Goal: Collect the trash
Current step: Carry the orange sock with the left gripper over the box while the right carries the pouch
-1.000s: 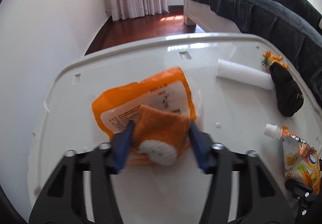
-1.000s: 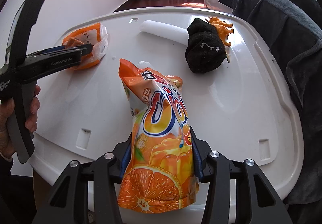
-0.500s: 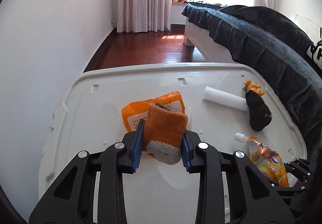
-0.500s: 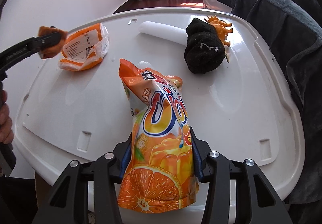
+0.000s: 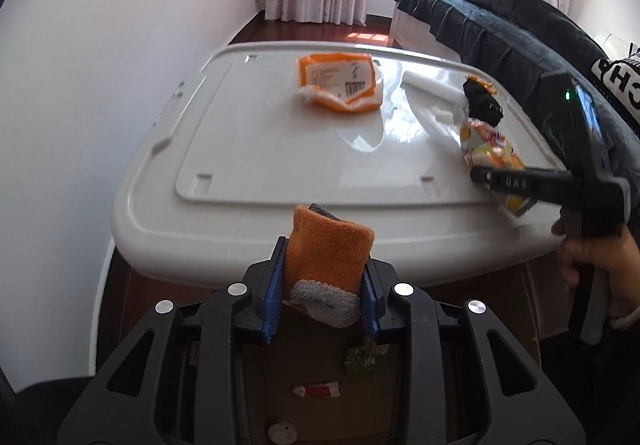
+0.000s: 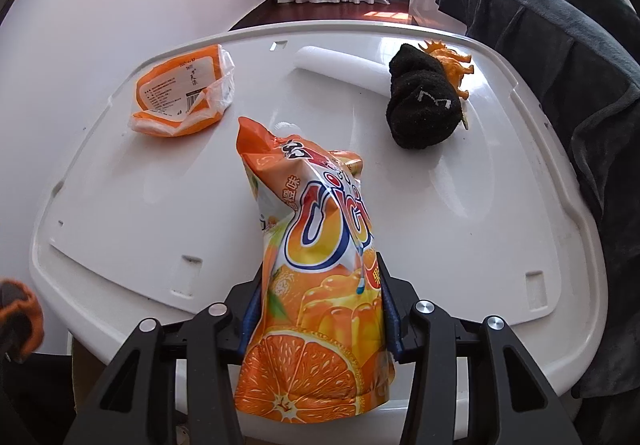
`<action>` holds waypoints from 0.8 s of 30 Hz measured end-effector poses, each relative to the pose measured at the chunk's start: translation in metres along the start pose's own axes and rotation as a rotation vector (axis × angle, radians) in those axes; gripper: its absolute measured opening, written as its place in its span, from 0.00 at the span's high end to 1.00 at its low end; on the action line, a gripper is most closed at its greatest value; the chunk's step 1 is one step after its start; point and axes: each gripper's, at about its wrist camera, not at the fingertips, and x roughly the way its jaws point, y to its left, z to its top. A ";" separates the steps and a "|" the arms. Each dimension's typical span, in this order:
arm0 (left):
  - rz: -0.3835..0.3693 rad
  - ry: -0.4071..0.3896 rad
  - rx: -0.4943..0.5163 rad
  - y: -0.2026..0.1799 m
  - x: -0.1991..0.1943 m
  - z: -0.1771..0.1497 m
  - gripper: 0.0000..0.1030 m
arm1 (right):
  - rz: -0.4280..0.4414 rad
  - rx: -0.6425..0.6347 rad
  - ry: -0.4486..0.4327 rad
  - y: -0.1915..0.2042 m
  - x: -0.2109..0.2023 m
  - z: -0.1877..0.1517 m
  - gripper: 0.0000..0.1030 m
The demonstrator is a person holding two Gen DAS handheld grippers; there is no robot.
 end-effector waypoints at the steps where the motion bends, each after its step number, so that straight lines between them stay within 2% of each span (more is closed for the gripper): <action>1: 0.008 0.009 0.005 0.000 0.001 -0.007 0.70 | -0.004 -0.001 -0.004 0.001 -0.001 0.000 0.55; 6: 0.031 0.051 0.021 0.000 0.006 -0.038 0.70 | 0.002 0.032 -0.033 0.001 -0.013 -0.002 0.55; 13: 0.035 0.060 0.049 -0.005 0.007 -0.052 0.70 | -0.006 0.068 -0.060 -0.007 -0.033 -0.022 0.55; 18: 0.018 0.052 0.050 -0.007 0.000 -0.057 0.70 | -0.016 0.060 -0.091 -0.006 -0.054 -0.047 0.55; 24: -0.009 0.052 0.081 -0.016 -0.004 -0.067 0.70 | -0.020 0.029 -0.108 0.000 -0.076 -0.092 0.55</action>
